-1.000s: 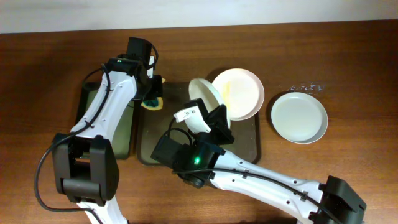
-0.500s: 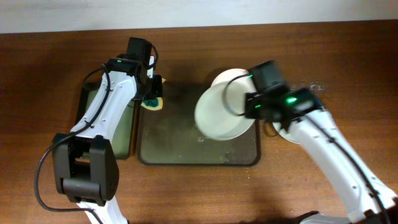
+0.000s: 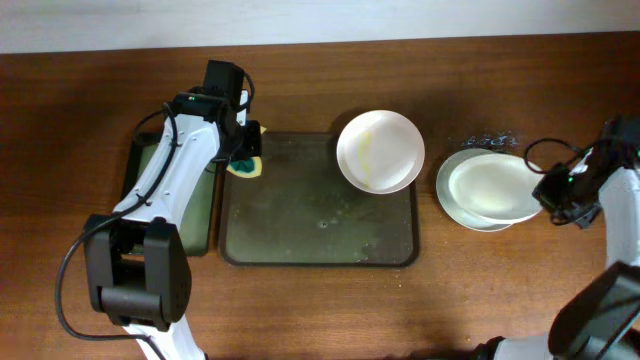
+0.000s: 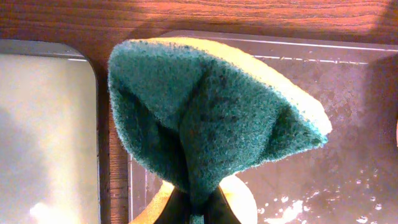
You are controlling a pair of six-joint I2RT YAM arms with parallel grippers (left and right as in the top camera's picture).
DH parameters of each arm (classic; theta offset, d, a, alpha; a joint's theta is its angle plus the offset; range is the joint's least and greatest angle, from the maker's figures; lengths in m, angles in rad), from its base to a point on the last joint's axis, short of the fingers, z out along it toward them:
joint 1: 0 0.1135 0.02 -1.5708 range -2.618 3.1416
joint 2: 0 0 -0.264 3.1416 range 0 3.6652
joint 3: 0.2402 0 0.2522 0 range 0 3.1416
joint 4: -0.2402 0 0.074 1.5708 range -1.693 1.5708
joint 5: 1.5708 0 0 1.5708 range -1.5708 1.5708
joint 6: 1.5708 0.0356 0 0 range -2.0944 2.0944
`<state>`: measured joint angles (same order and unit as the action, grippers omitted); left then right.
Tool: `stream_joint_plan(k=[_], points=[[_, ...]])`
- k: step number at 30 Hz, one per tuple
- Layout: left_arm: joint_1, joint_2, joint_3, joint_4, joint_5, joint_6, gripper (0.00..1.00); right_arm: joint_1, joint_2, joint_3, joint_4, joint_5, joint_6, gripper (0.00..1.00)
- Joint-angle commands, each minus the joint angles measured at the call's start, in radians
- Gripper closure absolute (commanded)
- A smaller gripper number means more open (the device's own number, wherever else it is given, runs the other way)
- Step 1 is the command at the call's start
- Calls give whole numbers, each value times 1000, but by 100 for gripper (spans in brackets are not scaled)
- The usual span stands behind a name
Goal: Clean dirty plates on tray and stack at the side
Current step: 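Lift the plate with the right gripper and stack it on the right plate, then grasp the last smeared plate with the right gripper and pull it to tray center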
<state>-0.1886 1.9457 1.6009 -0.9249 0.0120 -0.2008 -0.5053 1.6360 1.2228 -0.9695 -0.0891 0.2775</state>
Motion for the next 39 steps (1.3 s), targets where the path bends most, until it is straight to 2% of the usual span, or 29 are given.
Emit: stream_joint_plan(k=[1,2,5,7,10,15,16,24,25,26,29,33,39], points=[[2,-27,17,1,11,18,100,11,40,-35,48,-67,-12,91],[2,-27,17,1,11,15,100,19,51,-35,56,-71,-12,81],[2,-27,17,5,11,16,100,79,66,-35,77,-75,-39,40],[2,-27,17,5,11,16,100,108,66,-33,87,-73,-39,33],[2,-27,17,5,11,16,100,147,64,0,77,-82,-38,32],[2,-27,17,-1,12,16,100,235,59,161,-46,-127,-38,32],[2,-27,16,-4,12,16,100,260,59,175,-60,-159,-38,28],[2,-27,16,-9,12,16,100,422,60,171,-55,-217,-34,25],[2,-27,16,-9,11,16,100,445,60,170,-47,-212,-34,18],[2,-27,16,-9,11,16,100,463,60,167,-37,-206,-33,18],[2,-27,16,-10,11,16,100,517,61,167,-22,-122,39,21],[2,-27,16,-11,11,16,100,558,63,167,-16,-82,80,34],[2,-27,16,-13,11,16,100,586,134,164,-1,-83,123,32]])
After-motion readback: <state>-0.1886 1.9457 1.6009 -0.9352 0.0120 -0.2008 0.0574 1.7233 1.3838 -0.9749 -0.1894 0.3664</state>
